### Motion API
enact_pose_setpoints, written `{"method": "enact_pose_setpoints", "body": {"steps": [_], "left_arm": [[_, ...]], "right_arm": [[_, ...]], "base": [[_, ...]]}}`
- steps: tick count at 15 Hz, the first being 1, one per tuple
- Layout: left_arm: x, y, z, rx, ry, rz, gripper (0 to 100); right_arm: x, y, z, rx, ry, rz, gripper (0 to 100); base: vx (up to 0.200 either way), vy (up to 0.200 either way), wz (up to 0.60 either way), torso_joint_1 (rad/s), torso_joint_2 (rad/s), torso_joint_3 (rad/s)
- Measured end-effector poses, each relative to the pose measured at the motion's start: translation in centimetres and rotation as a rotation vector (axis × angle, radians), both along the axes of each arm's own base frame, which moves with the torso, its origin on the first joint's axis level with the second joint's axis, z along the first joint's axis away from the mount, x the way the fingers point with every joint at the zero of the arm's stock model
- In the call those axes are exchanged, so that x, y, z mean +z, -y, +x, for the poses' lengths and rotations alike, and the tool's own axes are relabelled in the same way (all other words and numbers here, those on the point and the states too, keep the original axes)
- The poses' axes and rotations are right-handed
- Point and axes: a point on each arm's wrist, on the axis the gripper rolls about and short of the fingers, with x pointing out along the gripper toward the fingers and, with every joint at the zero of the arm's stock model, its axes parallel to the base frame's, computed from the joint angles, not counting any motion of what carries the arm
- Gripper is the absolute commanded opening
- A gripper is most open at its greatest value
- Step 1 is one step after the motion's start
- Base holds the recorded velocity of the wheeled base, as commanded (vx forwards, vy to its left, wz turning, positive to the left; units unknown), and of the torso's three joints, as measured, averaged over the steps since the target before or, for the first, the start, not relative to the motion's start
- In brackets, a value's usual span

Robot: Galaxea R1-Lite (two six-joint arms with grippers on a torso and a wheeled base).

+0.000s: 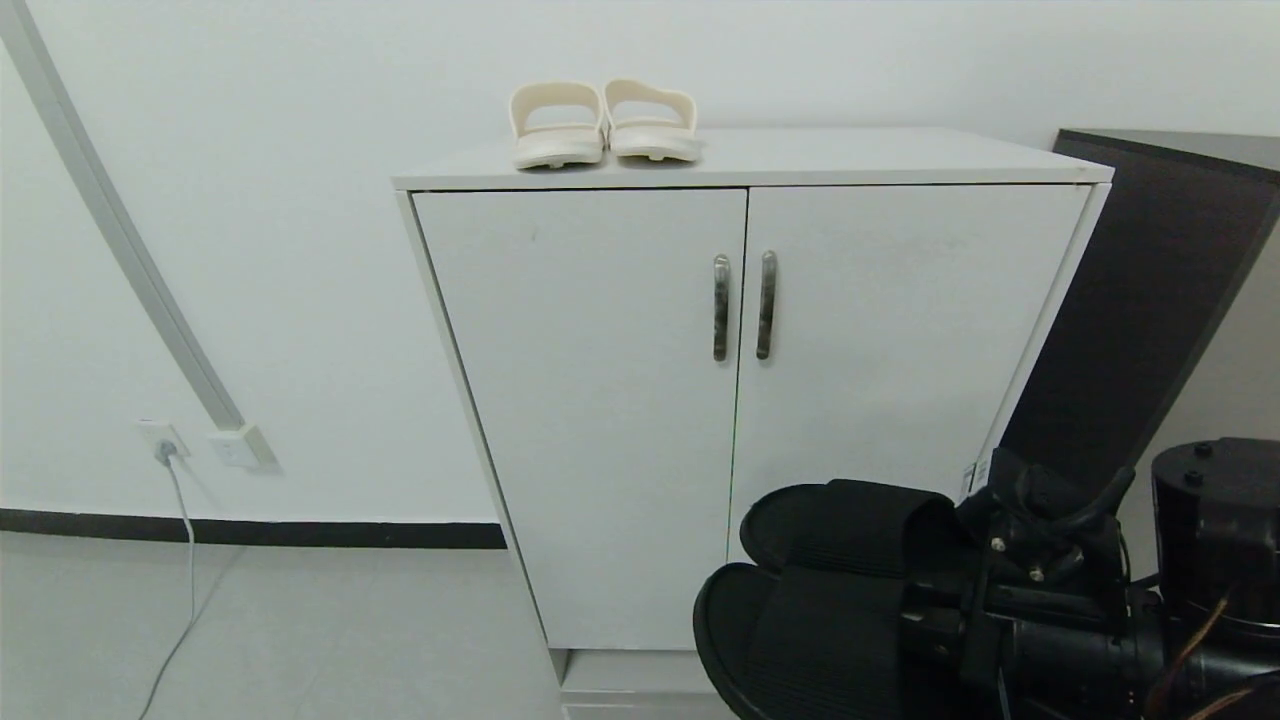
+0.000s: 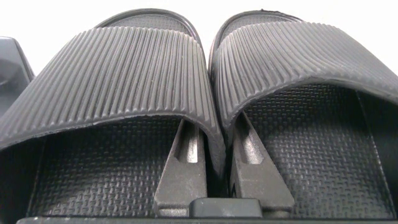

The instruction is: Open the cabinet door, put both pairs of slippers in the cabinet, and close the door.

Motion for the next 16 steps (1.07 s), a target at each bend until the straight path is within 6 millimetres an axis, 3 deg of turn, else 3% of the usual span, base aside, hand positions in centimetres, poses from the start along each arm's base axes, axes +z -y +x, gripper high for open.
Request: {"method": "enact_pose_setpoints", "body": {"steps": [11, 14, 16], "left_arm": [[0.5, 0.0, -0.1, 0.001, 0.014, 0.025, 100], [3.8, 0.0, 0.0, -0.02, 0.022, 0.014, 100], [6.0, 0.3, 1.3, -0.128, -0.023, 0.049, 100]], "right_arm": [[-0.4, 0.3, -0.4, 0.019, 0.016, -0.025, 0], [-0.5, 0.3, -0.4, 0.019, 0.012, -0.027, 0], [-0.4, 0.3, -0.3, 0.02, 0.022, -0.019, 0]], "base": [[0.0, 0.0, 0.0, -0.001, 0.05, 0.037], [0.0, 0.0, 0.0, 0.0, 0.0, 0.0], [0.0, 0.0, 0.0, 0.0, 0.0, 0.0]]}}
